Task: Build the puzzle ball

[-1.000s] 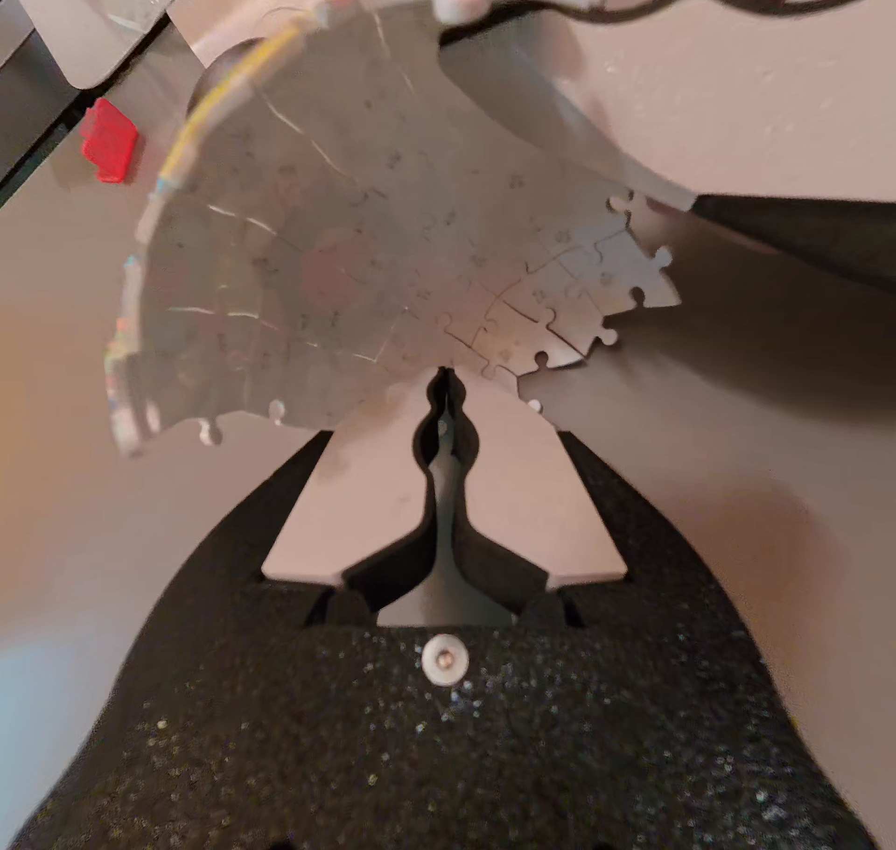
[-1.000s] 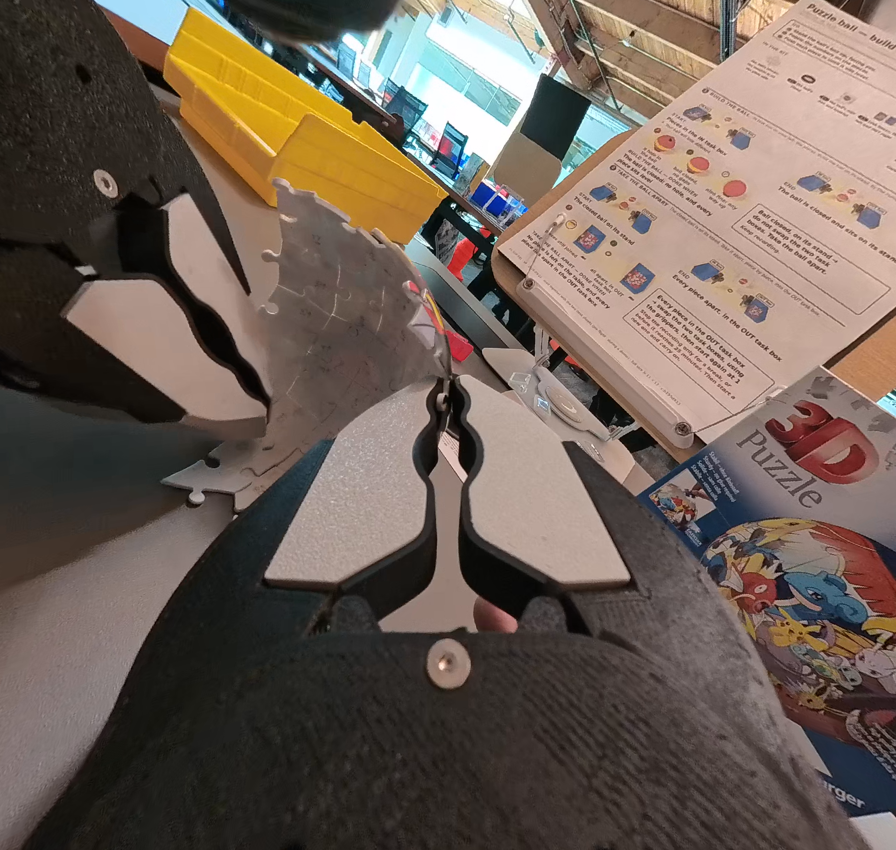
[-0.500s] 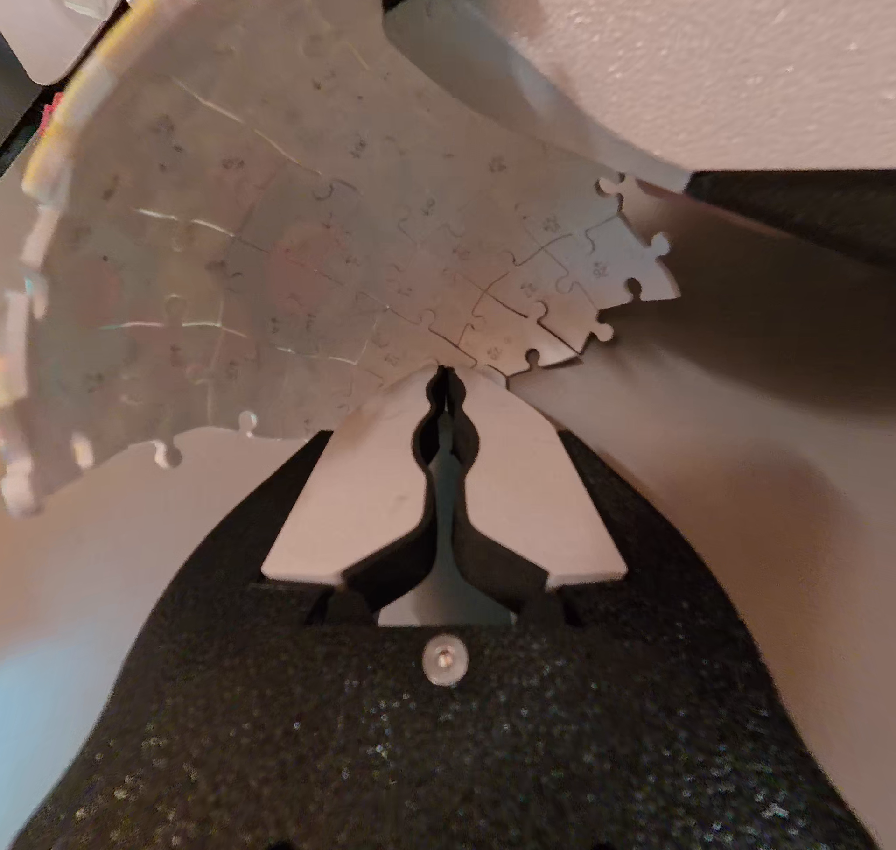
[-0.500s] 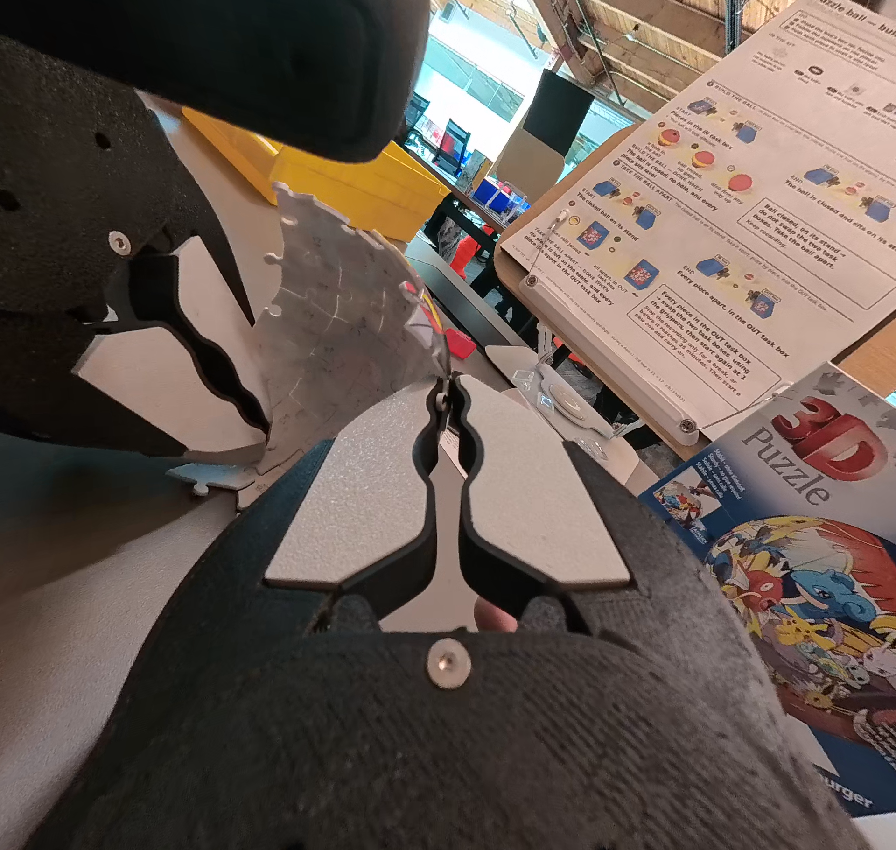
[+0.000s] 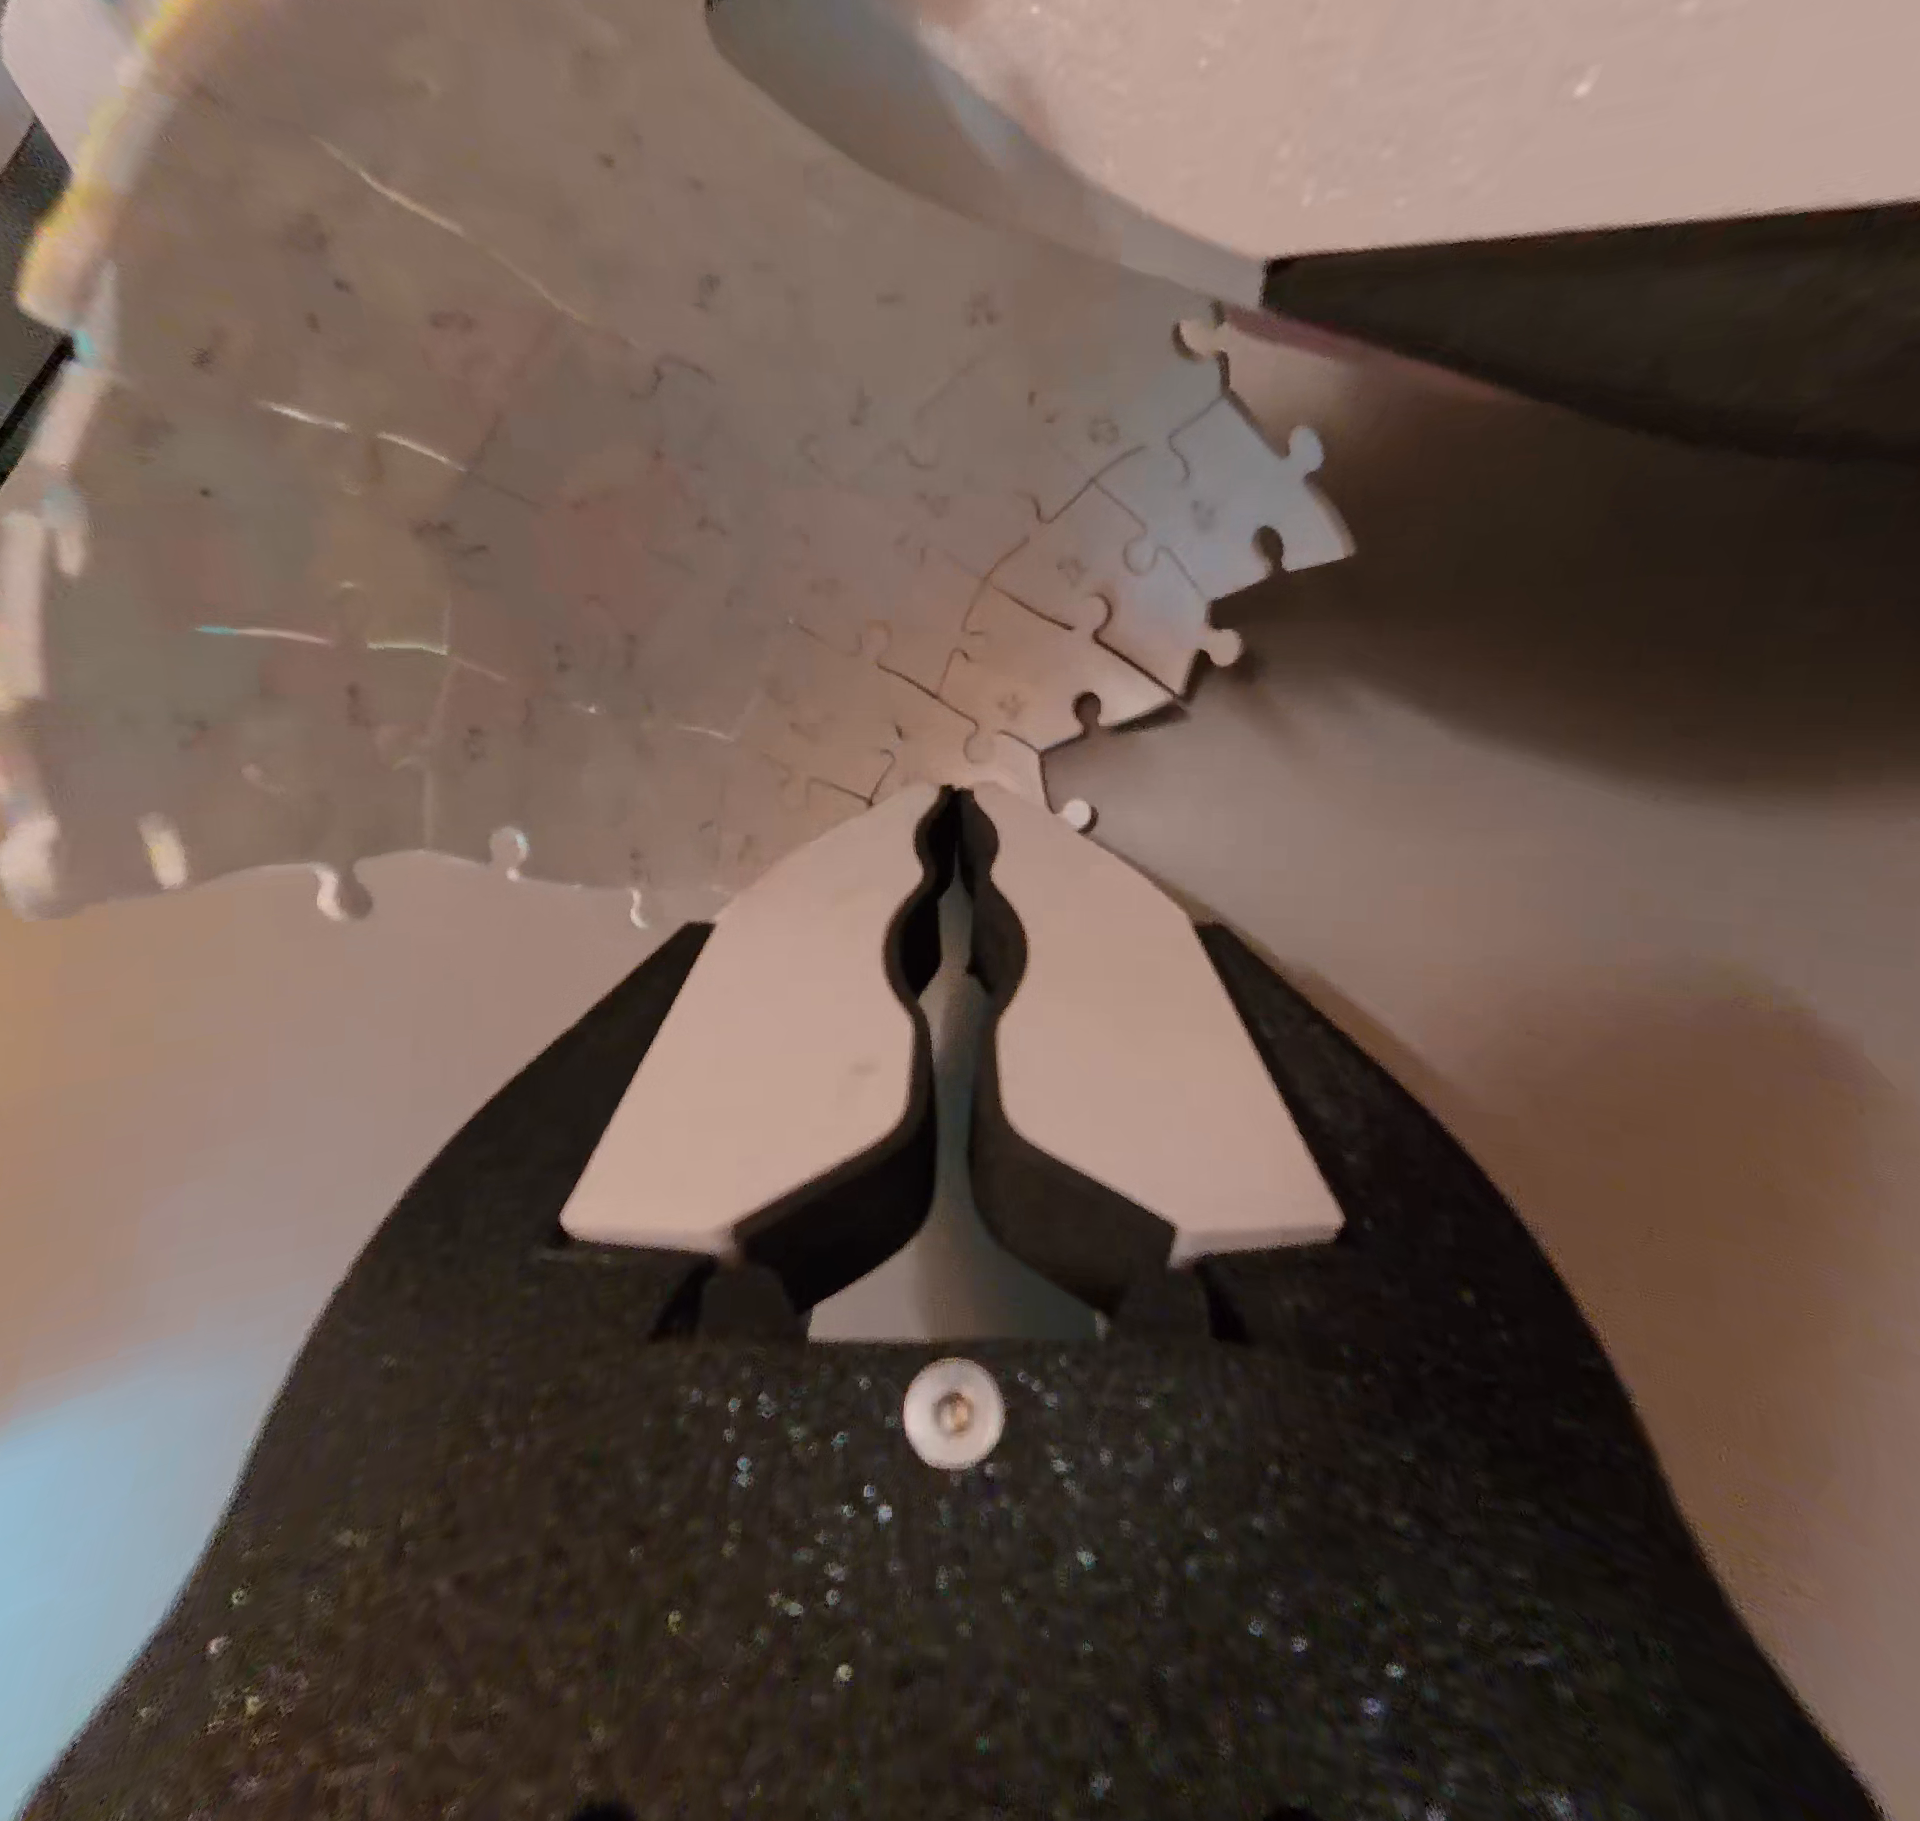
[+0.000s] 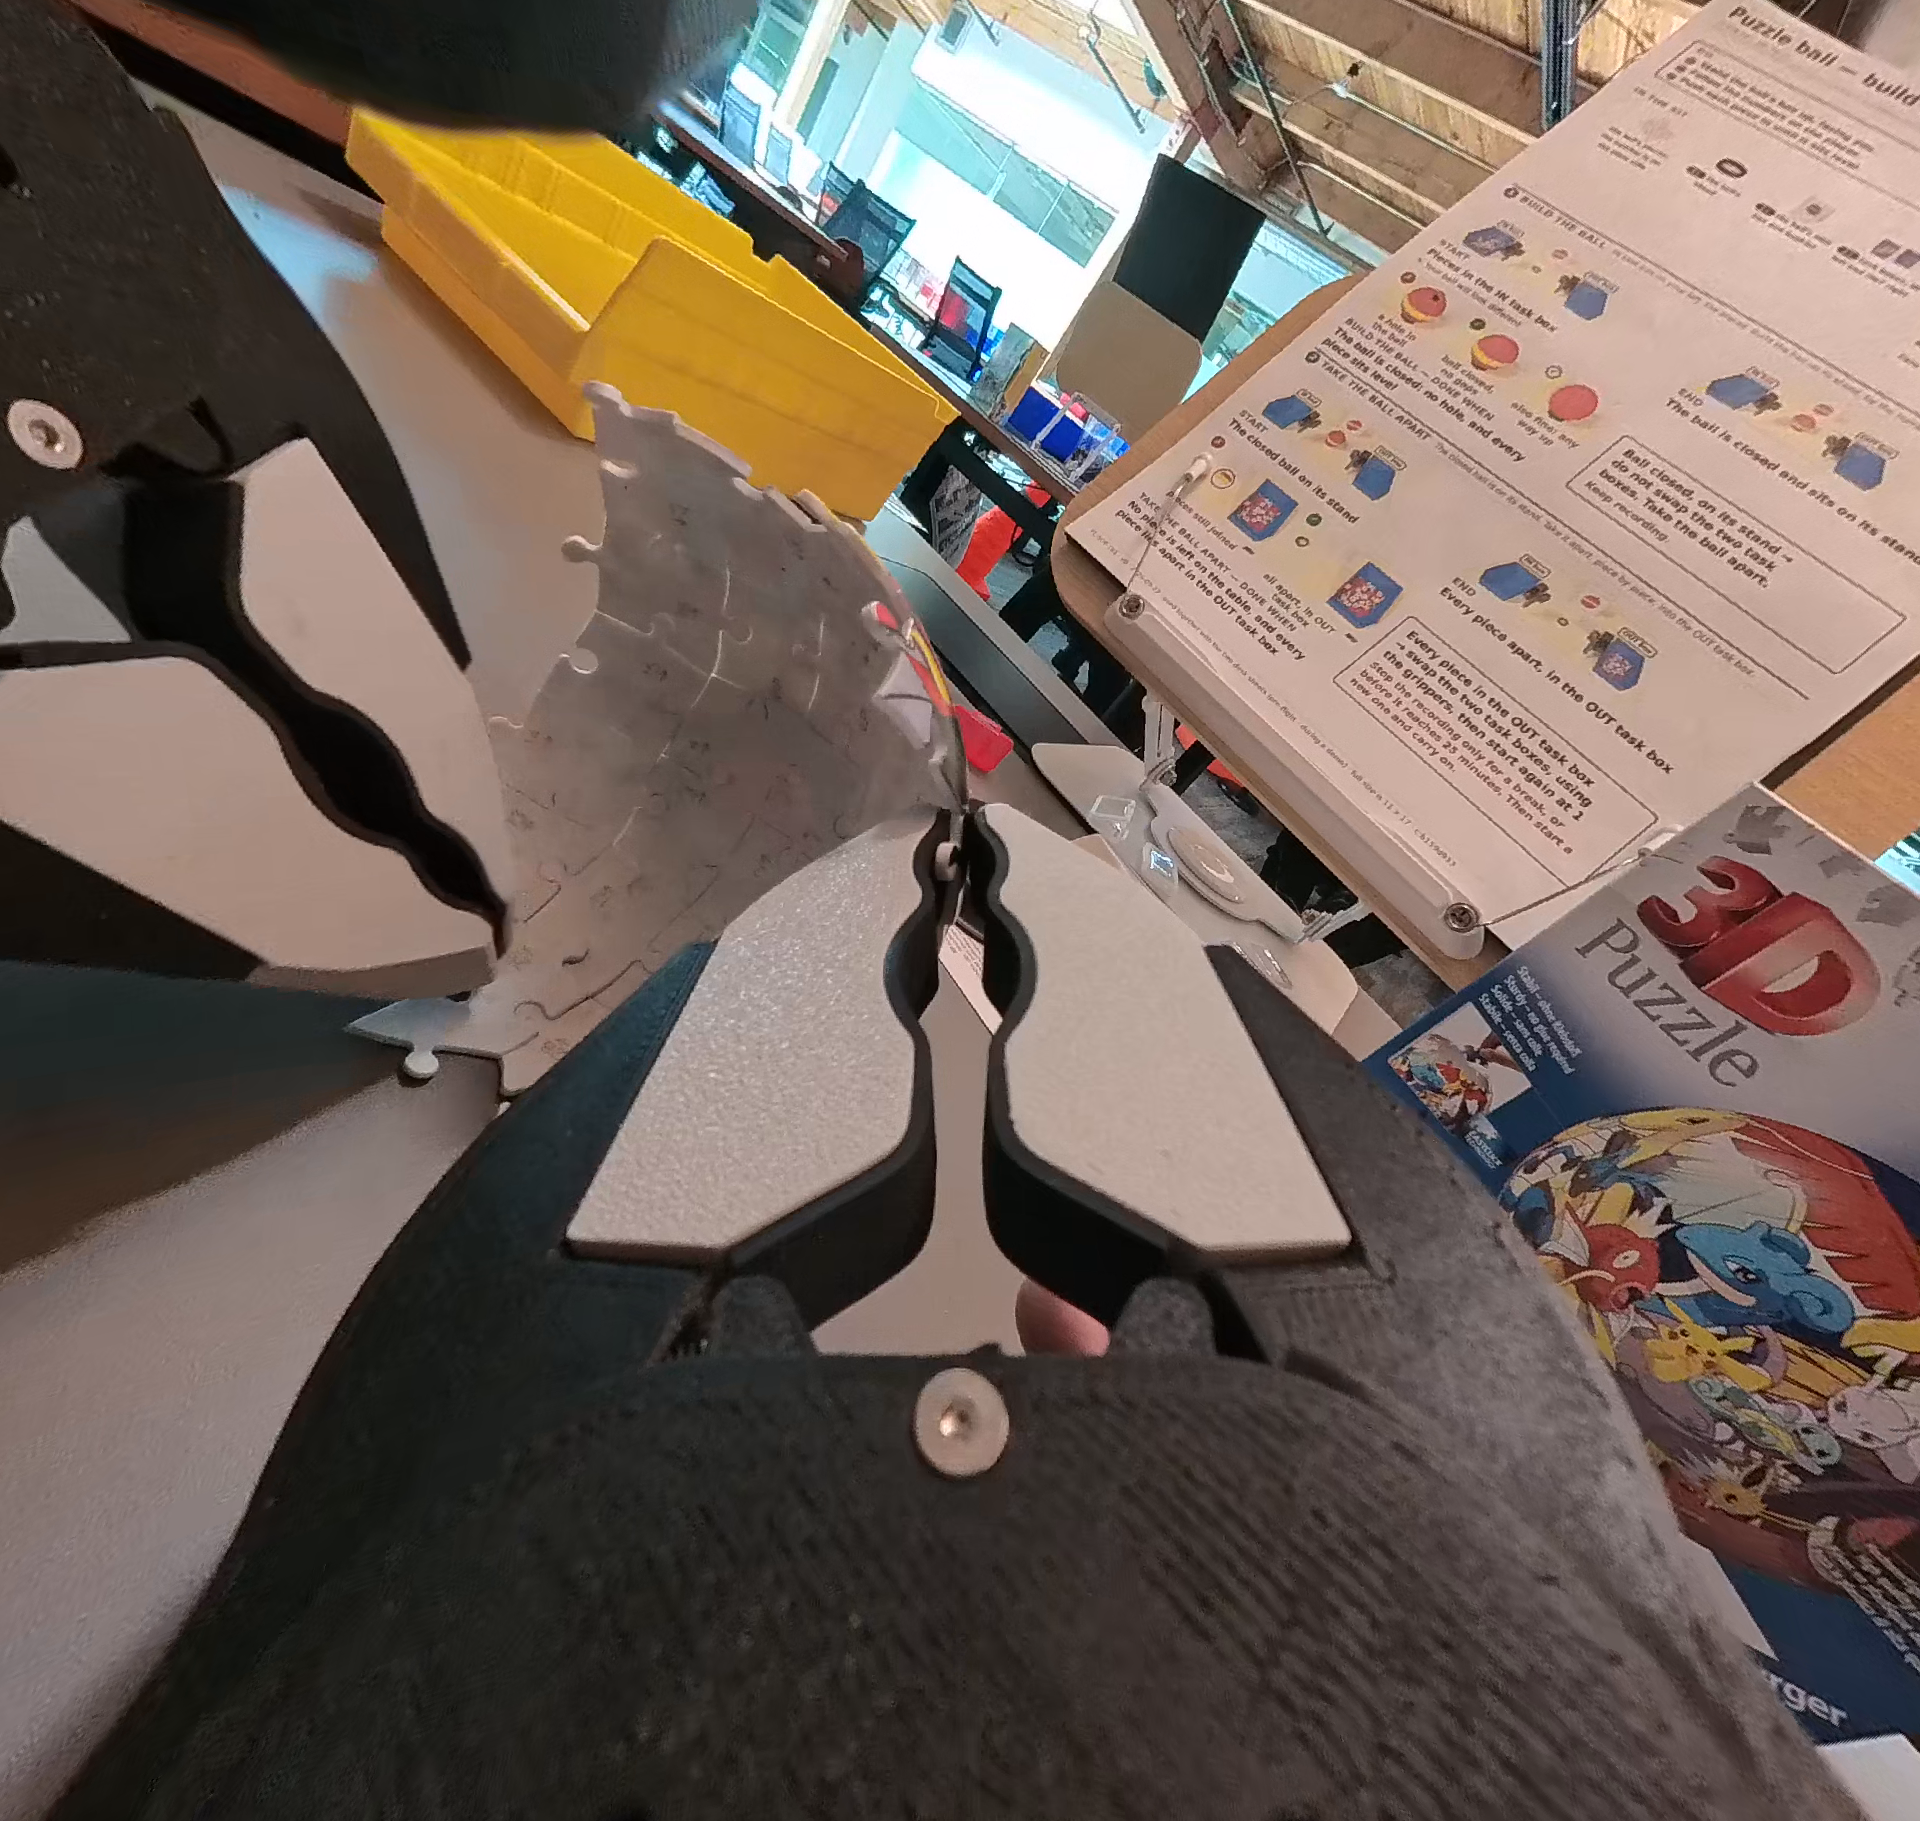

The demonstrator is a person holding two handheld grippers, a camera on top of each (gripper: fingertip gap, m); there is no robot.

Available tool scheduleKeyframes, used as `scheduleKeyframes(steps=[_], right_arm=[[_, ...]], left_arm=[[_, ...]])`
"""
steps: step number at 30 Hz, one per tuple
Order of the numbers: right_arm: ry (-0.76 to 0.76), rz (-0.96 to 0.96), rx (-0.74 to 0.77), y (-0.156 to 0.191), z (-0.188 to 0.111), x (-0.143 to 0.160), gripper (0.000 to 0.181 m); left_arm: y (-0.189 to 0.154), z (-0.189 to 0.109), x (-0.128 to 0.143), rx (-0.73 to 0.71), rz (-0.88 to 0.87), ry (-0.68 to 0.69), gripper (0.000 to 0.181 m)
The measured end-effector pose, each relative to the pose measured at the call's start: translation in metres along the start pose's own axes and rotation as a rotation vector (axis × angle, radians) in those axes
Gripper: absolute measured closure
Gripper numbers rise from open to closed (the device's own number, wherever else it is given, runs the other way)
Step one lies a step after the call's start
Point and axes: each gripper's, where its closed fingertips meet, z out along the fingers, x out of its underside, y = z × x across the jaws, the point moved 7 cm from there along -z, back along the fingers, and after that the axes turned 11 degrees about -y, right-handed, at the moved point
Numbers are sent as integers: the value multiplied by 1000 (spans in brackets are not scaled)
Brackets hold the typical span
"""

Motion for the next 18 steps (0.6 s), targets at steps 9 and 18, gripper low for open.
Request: scheduleKeyframes(steps=[9,18], right_arm=[[-3,9,-2,0,0,0,179],[-3,5,-1,0,0,0,179]], left_arm=[[3,7,2,38,-55,-3,181],[12,6,-4,-16,-31,-63,181]])
